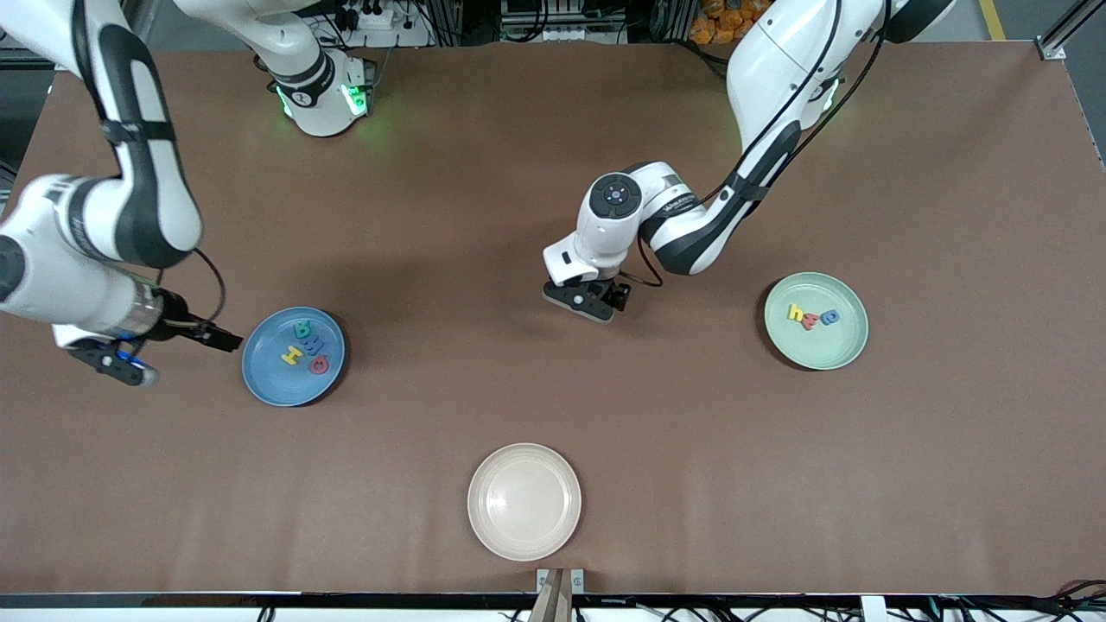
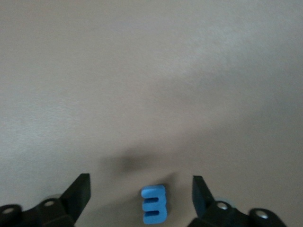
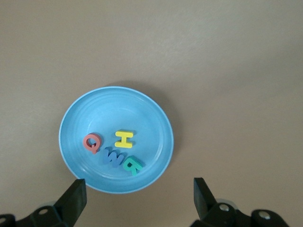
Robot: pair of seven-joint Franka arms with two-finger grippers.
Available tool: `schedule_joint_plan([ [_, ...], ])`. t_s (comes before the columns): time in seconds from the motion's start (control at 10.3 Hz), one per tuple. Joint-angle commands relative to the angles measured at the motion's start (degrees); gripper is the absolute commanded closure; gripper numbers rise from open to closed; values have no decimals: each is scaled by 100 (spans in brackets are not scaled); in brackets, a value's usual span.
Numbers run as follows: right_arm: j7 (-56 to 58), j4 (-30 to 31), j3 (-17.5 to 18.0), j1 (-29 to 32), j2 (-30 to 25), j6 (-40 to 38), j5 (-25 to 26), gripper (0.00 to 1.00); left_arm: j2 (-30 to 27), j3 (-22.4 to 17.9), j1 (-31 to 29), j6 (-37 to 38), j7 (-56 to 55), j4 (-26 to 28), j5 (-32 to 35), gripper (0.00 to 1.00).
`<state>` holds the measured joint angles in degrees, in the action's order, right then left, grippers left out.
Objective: Sort uppercase to blue plate, lowercase to green plate
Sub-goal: 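Release the R on the blue plate while the left gripper grasps the m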
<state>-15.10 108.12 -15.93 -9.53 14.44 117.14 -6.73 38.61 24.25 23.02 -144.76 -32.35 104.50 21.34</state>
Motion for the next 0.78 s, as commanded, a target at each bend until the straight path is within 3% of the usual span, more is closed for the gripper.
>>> schedule_joint_plan([
  [0.0, 968, 113, 282, 493, -634, -121, -39, 0, 129, 80, 9, -35, 150, 17, 169, 24],
  [0.19, 1219, 95, 370, 662, -977, -199, 31, 0, 129, 80, 1, -35, 150, 140, 178, 26],
  [0.39, 1193, -97, 948, 977, -1258, -585, 407, 0, 129, 80, 0, -35, 141, 237, 178, 27],
  [0.68, 1281, -457, 1397, 1443, -1620, -1200, 471, 0, 129, 80, -8, -26, 132, 264, 178, 38],
])
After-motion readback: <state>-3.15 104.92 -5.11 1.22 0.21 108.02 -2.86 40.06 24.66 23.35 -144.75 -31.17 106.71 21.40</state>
